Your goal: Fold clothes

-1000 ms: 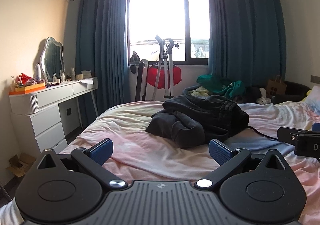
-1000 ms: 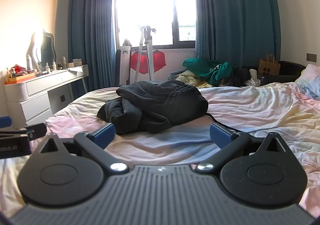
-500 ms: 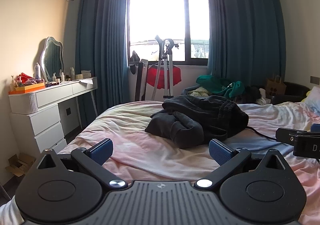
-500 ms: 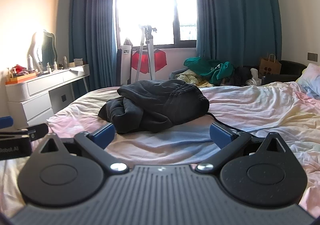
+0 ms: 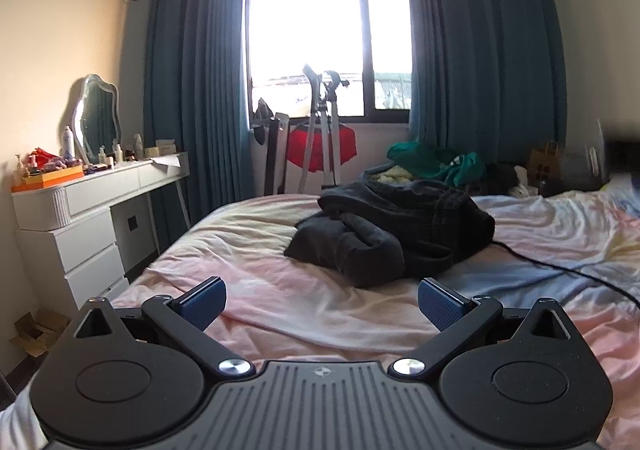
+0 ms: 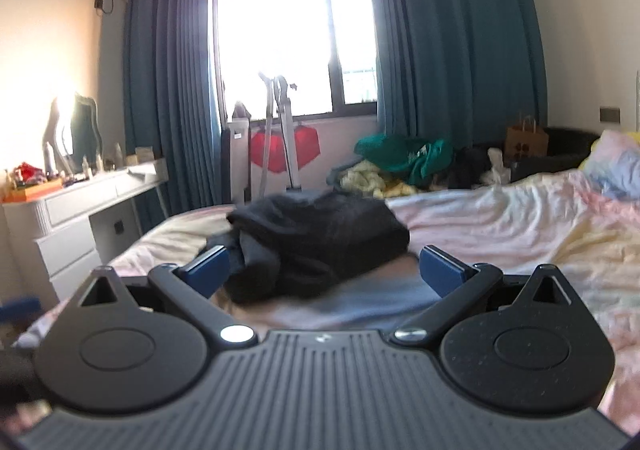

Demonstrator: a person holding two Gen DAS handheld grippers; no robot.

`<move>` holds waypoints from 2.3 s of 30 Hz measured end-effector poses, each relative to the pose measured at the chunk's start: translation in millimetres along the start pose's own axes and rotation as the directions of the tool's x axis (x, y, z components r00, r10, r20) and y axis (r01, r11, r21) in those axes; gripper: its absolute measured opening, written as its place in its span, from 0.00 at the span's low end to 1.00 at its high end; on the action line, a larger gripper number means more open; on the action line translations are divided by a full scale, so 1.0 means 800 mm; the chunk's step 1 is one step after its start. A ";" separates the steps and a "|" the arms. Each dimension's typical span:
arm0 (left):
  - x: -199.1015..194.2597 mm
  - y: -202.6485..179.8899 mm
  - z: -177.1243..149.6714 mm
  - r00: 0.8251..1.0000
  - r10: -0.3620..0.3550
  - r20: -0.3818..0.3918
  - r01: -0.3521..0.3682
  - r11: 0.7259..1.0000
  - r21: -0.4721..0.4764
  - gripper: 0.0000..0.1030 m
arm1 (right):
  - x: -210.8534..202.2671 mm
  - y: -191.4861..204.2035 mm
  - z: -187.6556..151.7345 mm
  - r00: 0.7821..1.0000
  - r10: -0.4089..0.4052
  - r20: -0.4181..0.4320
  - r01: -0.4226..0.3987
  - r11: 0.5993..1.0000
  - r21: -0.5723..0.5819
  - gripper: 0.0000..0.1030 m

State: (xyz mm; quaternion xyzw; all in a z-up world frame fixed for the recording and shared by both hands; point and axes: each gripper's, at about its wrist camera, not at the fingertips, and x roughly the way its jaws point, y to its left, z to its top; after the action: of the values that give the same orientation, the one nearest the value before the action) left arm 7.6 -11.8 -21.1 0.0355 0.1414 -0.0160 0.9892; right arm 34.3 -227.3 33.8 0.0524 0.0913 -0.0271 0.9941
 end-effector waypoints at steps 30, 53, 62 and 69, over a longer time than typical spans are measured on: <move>0.393 -0.242 0.051 0.981 -0.168 -0.101 0.190 0.937 0.292 0.97 | 0.112 -0.136 -0.046 0.940 -0.333 -0.074 0.339 0.935 0.099 1.00; 0.480 -0.238 0.218 1.000 0.007 0.000 -0.007 0.976 0.218 0.11 | 0.192 -0.154 -0.094 0.967 -0.229 -0.112 0.245 0.956 0.161 1.00; 0.262 -0.095 0.263 0.999 -0.024 0.043 0.019 0.995 0.101 0.10 | 0.148 -0.114 -0.065 0.978 -0.209 0.021 0.207 0.976 0.067 1.00; 0.108 0.041 0.208 1.000 -0.004 0.026 0.004 1.000 0.017 0.10 | 0.099 -0.074 -0.043 0.985 -0.143 0.097 0.147 0.988 -0.036 1.00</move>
State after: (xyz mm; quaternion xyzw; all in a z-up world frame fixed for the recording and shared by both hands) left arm 138.5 6.7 116.1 0.0432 0.1285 -0.0196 0.9906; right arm 102.1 -285.8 -20.1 0.0228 0.0487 -0.0998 0.9936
